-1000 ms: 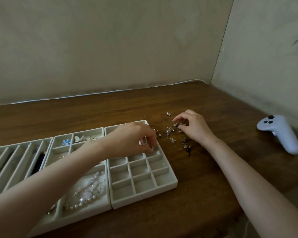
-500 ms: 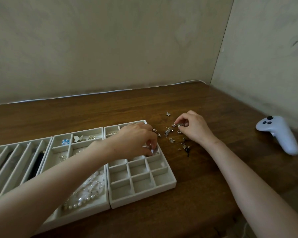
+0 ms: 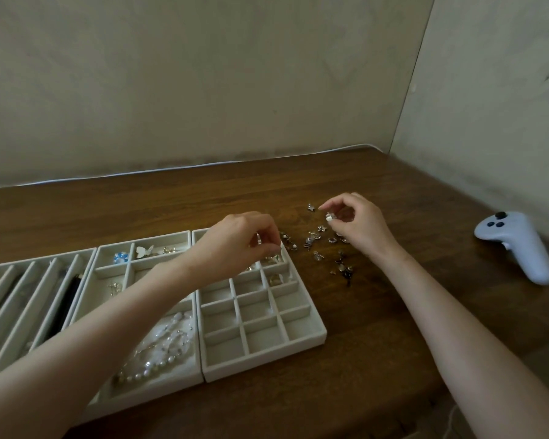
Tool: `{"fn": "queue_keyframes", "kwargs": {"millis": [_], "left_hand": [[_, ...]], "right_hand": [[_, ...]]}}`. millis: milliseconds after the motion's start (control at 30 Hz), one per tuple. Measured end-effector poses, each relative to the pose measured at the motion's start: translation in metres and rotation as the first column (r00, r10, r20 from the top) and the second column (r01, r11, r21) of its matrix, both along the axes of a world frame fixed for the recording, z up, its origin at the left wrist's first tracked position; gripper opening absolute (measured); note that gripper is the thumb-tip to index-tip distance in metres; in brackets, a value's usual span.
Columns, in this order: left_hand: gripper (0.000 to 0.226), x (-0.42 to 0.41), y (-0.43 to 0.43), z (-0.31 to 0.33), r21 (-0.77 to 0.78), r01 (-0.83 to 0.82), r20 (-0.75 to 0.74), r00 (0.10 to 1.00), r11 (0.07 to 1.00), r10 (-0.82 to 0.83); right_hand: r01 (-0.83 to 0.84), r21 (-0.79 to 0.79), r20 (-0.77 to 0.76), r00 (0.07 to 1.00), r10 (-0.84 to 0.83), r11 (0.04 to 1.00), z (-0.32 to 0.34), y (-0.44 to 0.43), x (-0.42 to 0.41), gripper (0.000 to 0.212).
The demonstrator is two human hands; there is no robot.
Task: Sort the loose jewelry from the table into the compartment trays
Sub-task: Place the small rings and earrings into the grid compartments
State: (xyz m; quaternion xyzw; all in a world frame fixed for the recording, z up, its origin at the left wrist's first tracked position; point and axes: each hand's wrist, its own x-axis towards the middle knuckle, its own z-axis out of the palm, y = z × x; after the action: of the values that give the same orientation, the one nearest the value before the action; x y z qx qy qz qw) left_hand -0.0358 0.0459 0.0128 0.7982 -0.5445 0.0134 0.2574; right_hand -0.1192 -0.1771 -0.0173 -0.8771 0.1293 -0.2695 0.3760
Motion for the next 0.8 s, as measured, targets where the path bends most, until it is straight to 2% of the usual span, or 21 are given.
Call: {"fn": "queue_keyframes", "kwargs": {"millis": [100, 200, 367, 567, 800], "left_hand": [[0.005, 0.000, 0.002, -0.003, -0.035, -0.014, -0.034, 0.999, 0.999, 0.013], [0.002, 0.001, 0.004, -0.005, -0.072, -0.058, -0.070, 0.996, 0.996, 0.053], [0.004, 0.005, 0.008, -0.009, -0.101, -0.125, -0.070, 0.991, 0.987, 0.119], [0.003, 0.009, 0.010, -0.014, -0.141, -0.199, -0.072, 0.979, 0.970, 0.191], [0.006, 0.010, 0.010, -0.015, -0.158, -0.216, -0.077, 0.976, 0.963, 0.206]], "right_hand": [[-0.119, 0.089, 0.039, 0.993, 0.116, 0.989, 0.003, 0.005, -0.003, 0.029], [-0.309, 0.243, 0.072, 0.951, 0.300, 0.920, 0.011, 0.017, -0.011, 0.035], [-0.509, 0.292, 0.013, 0.849, 0.529, 0.810, 0.021, 0.038, -0.022, 0.042], [-0.547, 0.154, -0.160, 0.808, 0.567, 0.823, 0.025, 0.050, -0.025, 0.046], [-0.569, 0.117, -0.245, 0.778, 0.579, 0.814, 0.024, 0.052, -0.024, 0.049]]}}
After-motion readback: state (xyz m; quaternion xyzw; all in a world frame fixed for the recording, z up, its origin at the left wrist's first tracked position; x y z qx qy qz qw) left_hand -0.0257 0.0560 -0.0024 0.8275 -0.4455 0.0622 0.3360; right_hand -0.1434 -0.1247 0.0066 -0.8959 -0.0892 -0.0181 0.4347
